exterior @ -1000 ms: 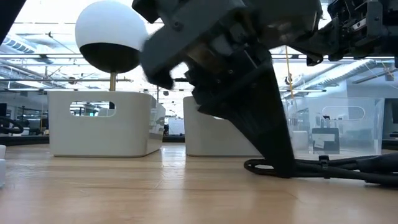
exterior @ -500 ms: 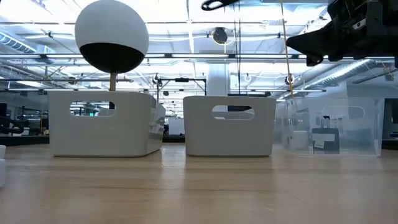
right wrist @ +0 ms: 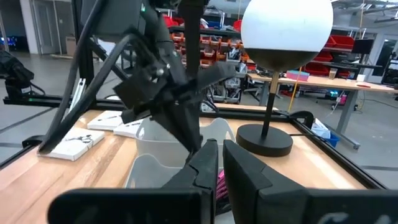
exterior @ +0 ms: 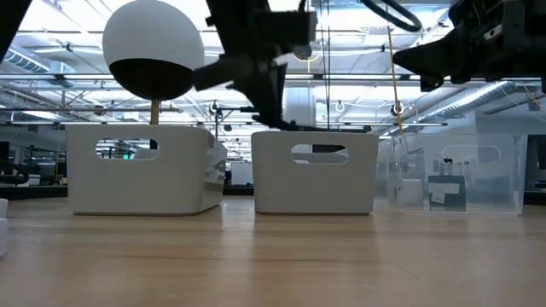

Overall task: Pick and place items into bin
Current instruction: Put the black charger cable into the right gray bin, then put the top card reader box into the left gray bin

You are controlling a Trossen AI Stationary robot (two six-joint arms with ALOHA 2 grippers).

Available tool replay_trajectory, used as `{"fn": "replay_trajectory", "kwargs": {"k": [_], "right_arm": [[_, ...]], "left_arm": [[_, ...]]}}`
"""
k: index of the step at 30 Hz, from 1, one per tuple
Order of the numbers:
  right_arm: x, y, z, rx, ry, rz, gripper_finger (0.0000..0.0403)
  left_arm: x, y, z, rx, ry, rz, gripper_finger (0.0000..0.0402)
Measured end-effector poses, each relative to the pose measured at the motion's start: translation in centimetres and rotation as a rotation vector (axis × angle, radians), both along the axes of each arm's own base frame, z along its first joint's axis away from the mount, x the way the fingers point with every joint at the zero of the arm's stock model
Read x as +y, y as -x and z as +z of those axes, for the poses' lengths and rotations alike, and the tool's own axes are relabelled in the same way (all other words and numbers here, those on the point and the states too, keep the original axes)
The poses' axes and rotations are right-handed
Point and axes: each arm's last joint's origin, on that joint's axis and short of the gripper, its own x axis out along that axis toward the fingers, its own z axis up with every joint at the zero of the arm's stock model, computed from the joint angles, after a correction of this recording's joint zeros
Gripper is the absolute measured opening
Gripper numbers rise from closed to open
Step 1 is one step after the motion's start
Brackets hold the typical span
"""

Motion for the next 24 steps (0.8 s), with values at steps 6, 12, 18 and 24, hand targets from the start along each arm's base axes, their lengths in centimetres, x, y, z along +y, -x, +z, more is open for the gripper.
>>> {"fn": "replay_trajectory", "kwargs": {"k": [6, 12, 18, 24], "right_arm": [[0.0, 0.0, -0.1, 0.012, 0.015, 0.000, 0.0020], [0.0, 0.0, -0.1, 0.012, 0.019, -0.001, 0.0020], [0.0, 0.0, -0.1, 0.012, 0.019, -0.001, 0.0020], [0.0, 0.0, -0.1, 0.012, 0.019, -0.001, 0.0020]], "left_arm": [[0.1, -0.7, -3.0, 0.101, 0.002, -0.044, 0.0013], [-0.2, -0.8, -2.8, 0.091, 0.016, -0.050, 0.0046], [-1.0, -0.9, -1.8, 0.052, 0.000, -0.068, 0.0125], [-1.7, -1.2, -1.0, 0.001, -0.054, -0.059, 0.0180]]}}
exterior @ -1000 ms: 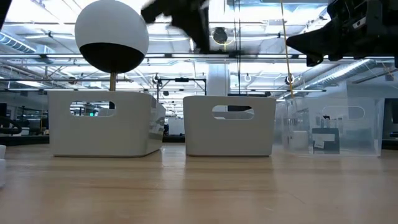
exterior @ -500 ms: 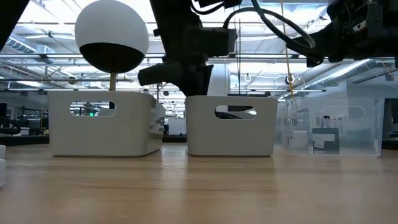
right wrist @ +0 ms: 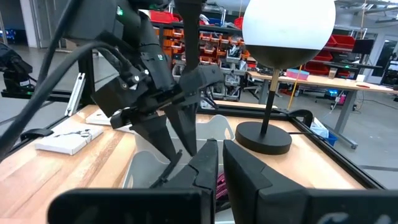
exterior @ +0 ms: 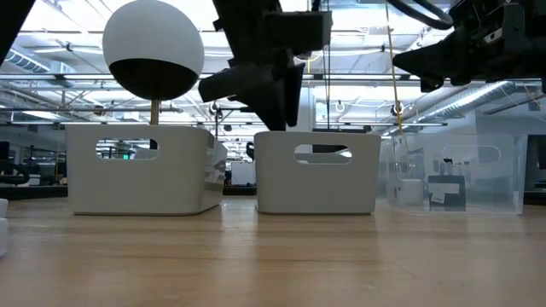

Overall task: Pick and place items into bin
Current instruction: Put the top card reader box into the left gray bin

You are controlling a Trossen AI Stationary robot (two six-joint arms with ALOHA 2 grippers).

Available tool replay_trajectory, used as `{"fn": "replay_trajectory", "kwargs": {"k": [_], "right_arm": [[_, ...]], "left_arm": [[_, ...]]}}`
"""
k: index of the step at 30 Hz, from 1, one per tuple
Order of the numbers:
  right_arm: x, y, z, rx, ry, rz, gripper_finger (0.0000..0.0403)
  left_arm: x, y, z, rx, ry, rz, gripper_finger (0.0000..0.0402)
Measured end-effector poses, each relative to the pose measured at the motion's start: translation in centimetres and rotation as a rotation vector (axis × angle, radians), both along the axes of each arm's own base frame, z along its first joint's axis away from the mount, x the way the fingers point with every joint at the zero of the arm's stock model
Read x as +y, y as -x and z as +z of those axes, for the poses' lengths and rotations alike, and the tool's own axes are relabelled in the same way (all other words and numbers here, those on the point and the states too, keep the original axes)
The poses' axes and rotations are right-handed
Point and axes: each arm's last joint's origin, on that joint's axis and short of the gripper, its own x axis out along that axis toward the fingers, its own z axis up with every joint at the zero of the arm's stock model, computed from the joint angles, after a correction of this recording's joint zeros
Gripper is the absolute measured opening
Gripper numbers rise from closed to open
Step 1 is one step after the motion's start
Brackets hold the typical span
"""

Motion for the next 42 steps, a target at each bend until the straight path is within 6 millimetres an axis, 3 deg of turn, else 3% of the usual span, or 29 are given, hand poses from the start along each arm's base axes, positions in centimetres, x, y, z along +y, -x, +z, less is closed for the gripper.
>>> {"fn": "replay_trajectory", "kwargs": {"k": [5, 10, 15, 19, 23, 31, 42], "right_arm": [[0.0, 0.0, 0.0, 0.002, 0.000, 0.000, 0.0020], [0.0, 0.0, -0.1, 0.007, 0.002, 0.000, 0.0020], [0.0, 0.0, 0.0, 0.004, 0.003, 0.000, 0.0020], [0.0, 0.0, 0.0, -0.003, 0.002, 0.000, 0.0020], [0.0, 0.0, 0.1, -0.007, 0.000, 0.000, 0.0020], [0.0, 0.0, 0.1, -0.009, -0.023, 0.001, 0.0020], [0.0, 0.0, 0.2, -0.017, -0.022, 0.001, 0.0020]], "left_arm": [[-1.0, 1.4, 2.1, -0.041, 0.025, 0.044, 0.0196], [-3.7, 4.9, 6.0, -0.064, 0.244, 0.075, 0.0184], [-6.9, 9.5, 9.2, -0.079, 0.372, 0.139, 0.0141], [-9.4, 12.9, 10.2, -0.085, 0.367, 0.196, 0.0080], [-11.6, 15.9, 9.9, -0.138, 0.279, 0.187, 0.0012], [-13.7, 20.7, 7.2, -0.391, 0.345, 0.102, 0.0005], [-8.2, 25.9, 0.7, -0.771, 0.529, 0.075, 0.0003]]}}
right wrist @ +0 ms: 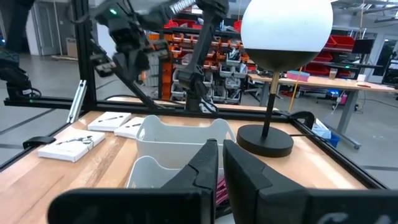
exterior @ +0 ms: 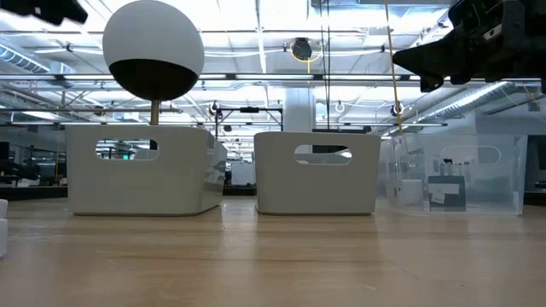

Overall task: Pick and place items into bin
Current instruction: Put the top card reader box into the left gray bin

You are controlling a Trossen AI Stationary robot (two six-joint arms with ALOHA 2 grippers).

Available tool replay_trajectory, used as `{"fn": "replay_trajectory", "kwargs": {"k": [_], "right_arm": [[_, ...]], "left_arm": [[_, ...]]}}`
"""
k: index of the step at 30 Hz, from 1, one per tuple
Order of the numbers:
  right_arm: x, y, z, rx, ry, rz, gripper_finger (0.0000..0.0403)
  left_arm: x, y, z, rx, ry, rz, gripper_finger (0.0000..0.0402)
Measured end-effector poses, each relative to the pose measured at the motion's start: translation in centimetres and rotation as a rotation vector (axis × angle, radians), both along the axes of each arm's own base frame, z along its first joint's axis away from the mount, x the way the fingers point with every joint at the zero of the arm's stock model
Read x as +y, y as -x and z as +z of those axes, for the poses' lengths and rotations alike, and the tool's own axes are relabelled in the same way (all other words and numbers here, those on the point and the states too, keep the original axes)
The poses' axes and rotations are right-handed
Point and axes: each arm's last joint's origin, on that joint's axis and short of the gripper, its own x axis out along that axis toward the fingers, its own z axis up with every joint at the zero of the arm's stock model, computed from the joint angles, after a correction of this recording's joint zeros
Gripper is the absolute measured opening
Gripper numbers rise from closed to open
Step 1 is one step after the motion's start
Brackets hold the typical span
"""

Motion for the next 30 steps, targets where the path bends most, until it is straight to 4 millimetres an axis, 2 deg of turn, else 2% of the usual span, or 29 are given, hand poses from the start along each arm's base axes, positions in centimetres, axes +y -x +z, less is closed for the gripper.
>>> {"fn": "replay_trajectory", "kwargs": {"k": [3, 9, 14, 18, 24, 30], "right_arm": [[0.0, 0.0, 0.0, 0.004, 0.016, 0.000, 0.0020], [0.4, -0.1, 0.1, -0.014, 0.045, 0.022, 0.0020], [1.0, 0.1, 1.3, -0.140, 0.039, 0.064, 0.0020], [1.6, -0.3, 2.3, -0.150, 0.070, 0.076, 0.0011], [3.2, -2.9, 4.8, -0.089, 0.166, 0.125, 0.0004], [5.9, -7.4, 6.1, 0.039, 0.255, 0.209, 0.0004]], "left_arm": [[1.0, 0.8, -1.2, -0.086, 0.004, -0.054, 0.0004], [3.0, 2.4, -2.0, -0.248, 0.013, -0.138, 0.0003], [4.3, 3.6, -2.3, -0.344, 0.031, -0.245, 0.0003], [5.0, 4.2, -2.7, -0.363, 0.033, -0.262, 0.0008], [5.6, 4.7, -3.5, -0.359, 0.015, -0.267, 0.0004], [5.8, 4.7, -3.8, -0.343, 0.049, -0.240, 0.0011]]}}
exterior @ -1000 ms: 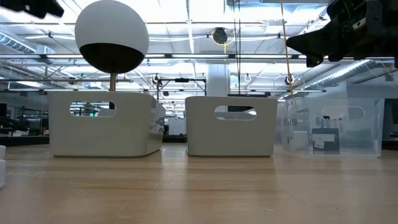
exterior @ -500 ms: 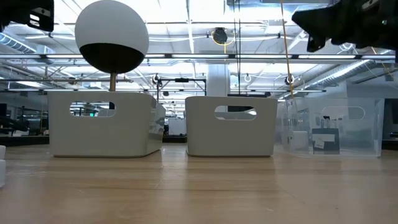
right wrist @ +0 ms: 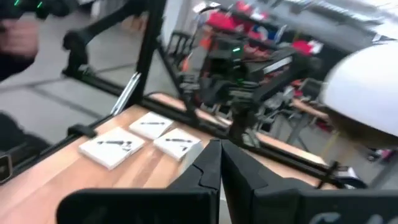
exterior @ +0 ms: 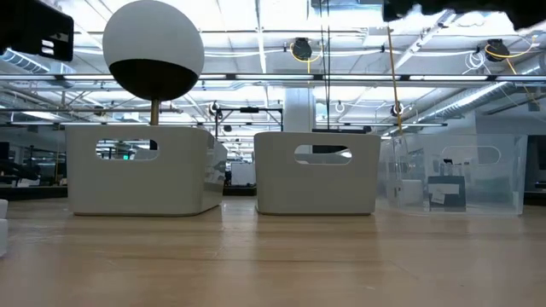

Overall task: Pick and place items into bin
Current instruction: Put the top card reader box into the left gray bin

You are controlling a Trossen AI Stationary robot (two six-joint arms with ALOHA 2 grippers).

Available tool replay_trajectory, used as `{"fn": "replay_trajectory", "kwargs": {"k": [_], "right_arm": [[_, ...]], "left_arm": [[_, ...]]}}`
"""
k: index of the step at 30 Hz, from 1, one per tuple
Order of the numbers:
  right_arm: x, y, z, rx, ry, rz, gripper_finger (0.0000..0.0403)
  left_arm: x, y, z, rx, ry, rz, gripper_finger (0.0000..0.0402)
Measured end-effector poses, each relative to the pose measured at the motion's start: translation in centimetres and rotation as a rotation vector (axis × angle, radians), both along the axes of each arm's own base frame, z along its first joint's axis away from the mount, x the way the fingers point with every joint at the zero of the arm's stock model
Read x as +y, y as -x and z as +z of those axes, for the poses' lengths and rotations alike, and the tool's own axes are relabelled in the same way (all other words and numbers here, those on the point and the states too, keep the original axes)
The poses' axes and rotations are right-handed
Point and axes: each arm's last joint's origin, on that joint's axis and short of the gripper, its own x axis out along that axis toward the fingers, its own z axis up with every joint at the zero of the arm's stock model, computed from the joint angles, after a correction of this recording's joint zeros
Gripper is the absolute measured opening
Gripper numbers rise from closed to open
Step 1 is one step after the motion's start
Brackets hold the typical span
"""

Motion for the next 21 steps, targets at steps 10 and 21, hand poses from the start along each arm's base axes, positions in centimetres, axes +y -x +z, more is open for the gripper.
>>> {"fn": "replay_trajectory", "kwargs": {"k": [10, 21], "right_arm": [[6.3, -7.6, 1.7, 0.184, 0.004, 0.108, 0.0069], [11.8, -15.8, 0.8, 0.351, -0.090, 0.120, 0.0200]], "left_arm": [[0.2, 0.1, -0.7, 0.056, 0.073, 0.065, 0.0016], [0.3, 0.4, -1.0, 0.071, 0.109, 0.129, 0.0016]]}}
